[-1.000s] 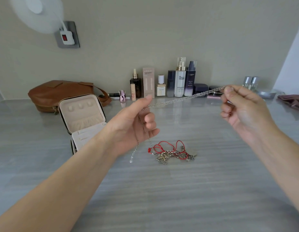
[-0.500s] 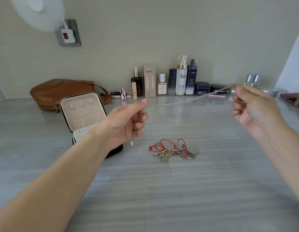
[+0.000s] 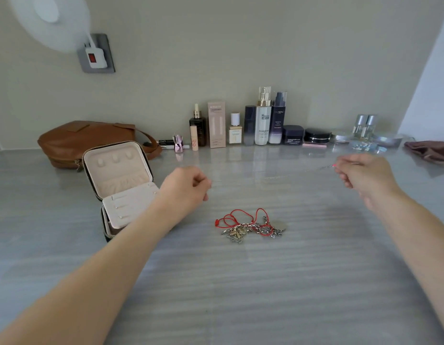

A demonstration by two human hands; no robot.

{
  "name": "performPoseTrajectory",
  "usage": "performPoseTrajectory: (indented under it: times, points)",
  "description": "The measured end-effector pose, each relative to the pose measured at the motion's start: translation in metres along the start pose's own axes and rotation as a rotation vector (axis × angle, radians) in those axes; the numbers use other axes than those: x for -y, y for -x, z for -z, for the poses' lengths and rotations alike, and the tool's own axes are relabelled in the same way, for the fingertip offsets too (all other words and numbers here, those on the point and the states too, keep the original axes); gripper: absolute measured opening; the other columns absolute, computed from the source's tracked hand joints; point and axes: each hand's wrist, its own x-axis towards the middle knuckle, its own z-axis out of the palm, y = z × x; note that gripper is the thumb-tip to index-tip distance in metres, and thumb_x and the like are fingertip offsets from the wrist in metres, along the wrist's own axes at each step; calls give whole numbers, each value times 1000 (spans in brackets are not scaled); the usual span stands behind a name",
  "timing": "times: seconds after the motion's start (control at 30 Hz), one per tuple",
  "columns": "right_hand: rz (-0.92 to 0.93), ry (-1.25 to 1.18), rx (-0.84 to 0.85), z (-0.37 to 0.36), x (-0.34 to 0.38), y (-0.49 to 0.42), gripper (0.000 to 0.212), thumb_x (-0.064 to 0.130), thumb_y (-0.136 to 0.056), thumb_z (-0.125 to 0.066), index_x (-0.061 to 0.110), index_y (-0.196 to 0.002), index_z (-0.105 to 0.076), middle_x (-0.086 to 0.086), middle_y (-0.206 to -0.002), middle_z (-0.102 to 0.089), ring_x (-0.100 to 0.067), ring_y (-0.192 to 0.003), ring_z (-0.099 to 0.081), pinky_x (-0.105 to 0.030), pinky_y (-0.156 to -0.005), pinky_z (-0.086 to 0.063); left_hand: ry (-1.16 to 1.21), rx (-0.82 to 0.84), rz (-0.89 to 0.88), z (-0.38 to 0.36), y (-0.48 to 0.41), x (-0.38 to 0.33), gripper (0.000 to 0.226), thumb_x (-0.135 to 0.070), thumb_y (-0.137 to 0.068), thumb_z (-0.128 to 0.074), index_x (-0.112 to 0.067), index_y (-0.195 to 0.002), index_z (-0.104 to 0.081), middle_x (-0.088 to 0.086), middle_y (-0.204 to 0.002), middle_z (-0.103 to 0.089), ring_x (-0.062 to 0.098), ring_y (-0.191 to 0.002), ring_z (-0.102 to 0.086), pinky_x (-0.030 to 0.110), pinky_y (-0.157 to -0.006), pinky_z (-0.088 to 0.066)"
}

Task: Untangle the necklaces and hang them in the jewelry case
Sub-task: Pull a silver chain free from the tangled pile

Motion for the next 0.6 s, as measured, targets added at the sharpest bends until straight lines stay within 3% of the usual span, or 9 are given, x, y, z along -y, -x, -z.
performPoseTrajectory:
  times: [0.1, 0.17, 0.27, 0.47, 0.6]
  points:
    - [40, 223, -4, 1, -14, -5, 17, 4, -80, -63, 19, -72, -67, 12, -52, -61, -11, -64, -56, -23, -68, -44, -232, -13, -31, -7, -4, 3, 16, -21, -91, -51, -9, -87, -62, 6, -85, -69, 26, -84, -60, 29, -69, -41]
    - [50, 299, 14, 1, -21, -7, 22, 6, -81, -62, 23, -68, -65, 7, -60, -65, -19, -75, -57, -26, -75, -42, -362, -3, -46, -10, -8, 8, 17, -20, -92, -48, -8, -90, -60, 10, -96, -67, 32, -93, -58, 31, -72, -40]
    - [63, 397, 35, -2, -23, -6, 14, 7, -84, -59, 14, -81, -70, -6, -78, -65, -23, -75, -57, -26, -71, -41, -478, 40, -47, -12, -13, 15, 16, -20, -91, -47, -10, -92, -59, 11, -101, -66, 32, -96, -57, 31, -73, -39]
    - [65, 579, 56, -2, -24, -7, 11, 13, -87, -59, 11, -90, -70, -7, -89, -64, -19, -82, -53, -22, -73, -34, -512, 55, -50, -11, -14, 18, 12, -24, -90, -52, -14, -89, -59, 7, -102, -64, 27, -98, -56, 27, -70, -34]
    - [77, 617, 45, 0, -25, -6, 13, 11, -88, -58, 8, -92, -70, -12, -99, -68, -24, -90, -57, -22, -75, -35, -494, 25, -43, -8, -14, 23, 10, -16, -89, -52, -11, -94, -59, 9, -102, -64, 29, -97, -56, 30, -74, -38]
